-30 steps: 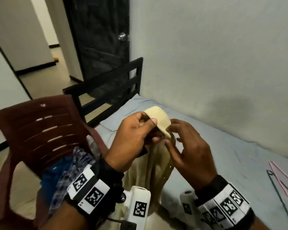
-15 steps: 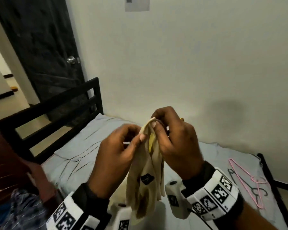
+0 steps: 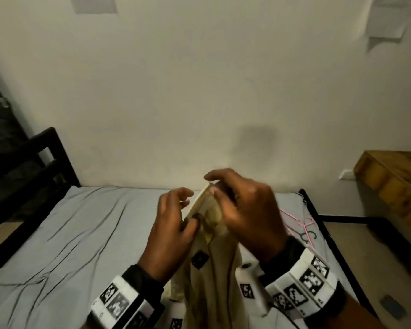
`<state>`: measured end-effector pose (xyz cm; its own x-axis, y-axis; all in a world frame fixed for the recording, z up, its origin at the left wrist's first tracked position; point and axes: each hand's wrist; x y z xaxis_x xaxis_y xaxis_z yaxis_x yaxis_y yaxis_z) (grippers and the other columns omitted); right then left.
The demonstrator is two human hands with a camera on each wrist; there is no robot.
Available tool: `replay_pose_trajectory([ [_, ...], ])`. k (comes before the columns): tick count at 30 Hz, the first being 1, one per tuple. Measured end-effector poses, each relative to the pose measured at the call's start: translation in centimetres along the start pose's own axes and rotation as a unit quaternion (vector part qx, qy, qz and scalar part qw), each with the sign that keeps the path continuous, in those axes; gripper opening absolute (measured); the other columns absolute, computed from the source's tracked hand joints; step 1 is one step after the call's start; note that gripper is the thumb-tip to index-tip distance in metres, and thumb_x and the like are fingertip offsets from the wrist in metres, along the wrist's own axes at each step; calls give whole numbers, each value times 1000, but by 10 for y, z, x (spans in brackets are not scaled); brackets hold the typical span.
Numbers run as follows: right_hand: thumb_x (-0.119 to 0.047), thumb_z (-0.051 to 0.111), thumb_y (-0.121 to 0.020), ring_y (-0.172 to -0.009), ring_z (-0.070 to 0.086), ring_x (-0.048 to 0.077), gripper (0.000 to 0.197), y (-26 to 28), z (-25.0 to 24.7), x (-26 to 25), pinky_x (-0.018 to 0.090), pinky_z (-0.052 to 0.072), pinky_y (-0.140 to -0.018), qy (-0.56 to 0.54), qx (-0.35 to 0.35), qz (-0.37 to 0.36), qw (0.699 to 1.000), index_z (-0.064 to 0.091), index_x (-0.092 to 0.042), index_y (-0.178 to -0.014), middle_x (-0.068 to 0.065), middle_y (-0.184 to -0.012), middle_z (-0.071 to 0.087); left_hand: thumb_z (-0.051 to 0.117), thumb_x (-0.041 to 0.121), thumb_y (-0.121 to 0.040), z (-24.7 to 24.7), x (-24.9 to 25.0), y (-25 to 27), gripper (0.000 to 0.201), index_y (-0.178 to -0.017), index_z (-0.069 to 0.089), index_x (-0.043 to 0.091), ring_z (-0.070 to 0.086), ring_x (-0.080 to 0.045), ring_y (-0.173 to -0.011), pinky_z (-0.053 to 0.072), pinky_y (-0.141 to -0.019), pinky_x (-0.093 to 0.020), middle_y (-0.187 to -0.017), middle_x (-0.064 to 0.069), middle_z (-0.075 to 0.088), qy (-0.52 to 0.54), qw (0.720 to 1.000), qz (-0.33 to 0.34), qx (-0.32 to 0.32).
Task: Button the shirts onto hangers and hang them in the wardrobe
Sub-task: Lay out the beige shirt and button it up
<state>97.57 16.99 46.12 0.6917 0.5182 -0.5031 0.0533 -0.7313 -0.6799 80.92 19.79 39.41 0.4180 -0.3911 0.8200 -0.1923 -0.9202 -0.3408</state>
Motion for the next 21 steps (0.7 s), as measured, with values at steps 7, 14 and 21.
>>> replay_pose_trajectory([
  [7,-9,56,-96,-80,60,4,13,-14,-28,11,21,46,-70,-7,98,75,992,60,-18,-104,-12,-88,63,63,32,-95,8,-68,-18,17,-83,67,21,64,-14,-76,52,-69,-40,-79,6,67,-13,994,-14,-105],
  [14,-7,50,-97,-79,66,28,30,3,-42,42,53,55,-70,-28,74,156,985,64,-28,-114,3,-87,69,58,16,-101,-3,-102,-55,17,-100,75,15,58,-16,-91,42,-75,-30,-92,2,64,-112,982,-15,-149],
  [21,3,53,-94,-101,70,17,33,6,-39,50,49,55,-96,-75,109,201,971,75,-20,-100,-2,-101,75,46,29,-105,-16,-128,-73,22,-91,60,19,59,-30,-87,38,-67,-35,-91,-6,64,-191,971,-49,-138],
])
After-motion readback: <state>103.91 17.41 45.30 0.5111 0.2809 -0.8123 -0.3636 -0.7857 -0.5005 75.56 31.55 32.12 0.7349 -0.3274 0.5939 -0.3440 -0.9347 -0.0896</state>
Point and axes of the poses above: each hand's wrist, its own y-axis away from the middle knuckle, its own z-axis out of the palm, x = y × z
